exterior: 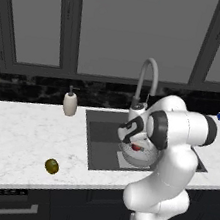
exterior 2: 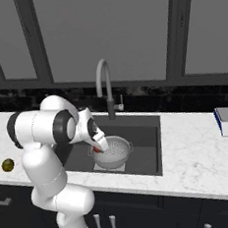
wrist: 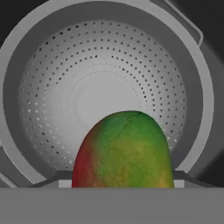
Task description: Put the colander in the sink, put the mango, kiwi in the colander, and turn on the sink faucet and pour water over the colander.
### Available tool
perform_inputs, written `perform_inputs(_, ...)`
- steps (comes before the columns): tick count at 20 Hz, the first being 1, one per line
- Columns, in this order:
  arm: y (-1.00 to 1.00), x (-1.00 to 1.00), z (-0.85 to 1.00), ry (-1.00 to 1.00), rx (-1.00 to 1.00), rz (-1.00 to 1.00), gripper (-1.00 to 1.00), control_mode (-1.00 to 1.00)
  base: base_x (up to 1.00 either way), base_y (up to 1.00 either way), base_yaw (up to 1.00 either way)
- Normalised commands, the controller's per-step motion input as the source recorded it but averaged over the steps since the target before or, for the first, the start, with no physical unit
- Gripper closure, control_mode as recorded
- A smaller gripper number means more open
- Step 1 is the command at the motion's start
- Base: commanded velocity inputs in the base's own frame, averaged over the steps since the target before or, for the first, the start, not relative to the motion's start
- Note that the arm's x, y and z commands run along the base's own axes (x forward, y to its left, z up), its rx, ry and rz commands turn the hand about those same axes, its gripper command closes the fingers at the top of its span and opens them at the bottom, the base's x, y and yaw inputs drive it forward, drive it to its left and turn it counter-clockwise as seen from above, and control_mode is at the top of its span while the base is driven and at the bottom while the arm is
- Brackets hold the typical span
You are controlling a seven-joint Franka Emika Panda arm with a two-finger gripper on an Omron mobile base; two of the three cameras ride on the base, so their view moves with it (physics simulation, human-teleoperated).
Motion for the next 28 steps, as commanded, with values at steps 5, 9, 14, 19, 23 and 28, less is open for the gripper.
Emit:
perform_inputs(5,0.00,0.03,-0.14,-0.03,-0.03,0.00,1.00,-1.00,0.00,0.00,0.00)
perform_inputs(9,0.00,0.00,-0.16,-0.06,0.00,0.00,1.00,-1.00,0.00,0.00,0.00)
perform_inputs(14,-0.04,-0.01,-0.04,-0.07,0.00,0.00,1.00,-1.00,0.00,0.00,0.00)
perform_inputs(19,-0.09,0.00,-0.09,0.00,0.00,0.00,1.00,-1.00,0.00,0.00,0.00)
perform_inputs(23,-0.09,0.00,-0.14,0.00,0.00,0.00,1.00,-1.00,0.00,0.00,0.00)
perform_inputs(28,-0.08,0.00,-0.15,0.00,0.00,0.00,-1.00,-1.00,0.00,0.00,0.00)
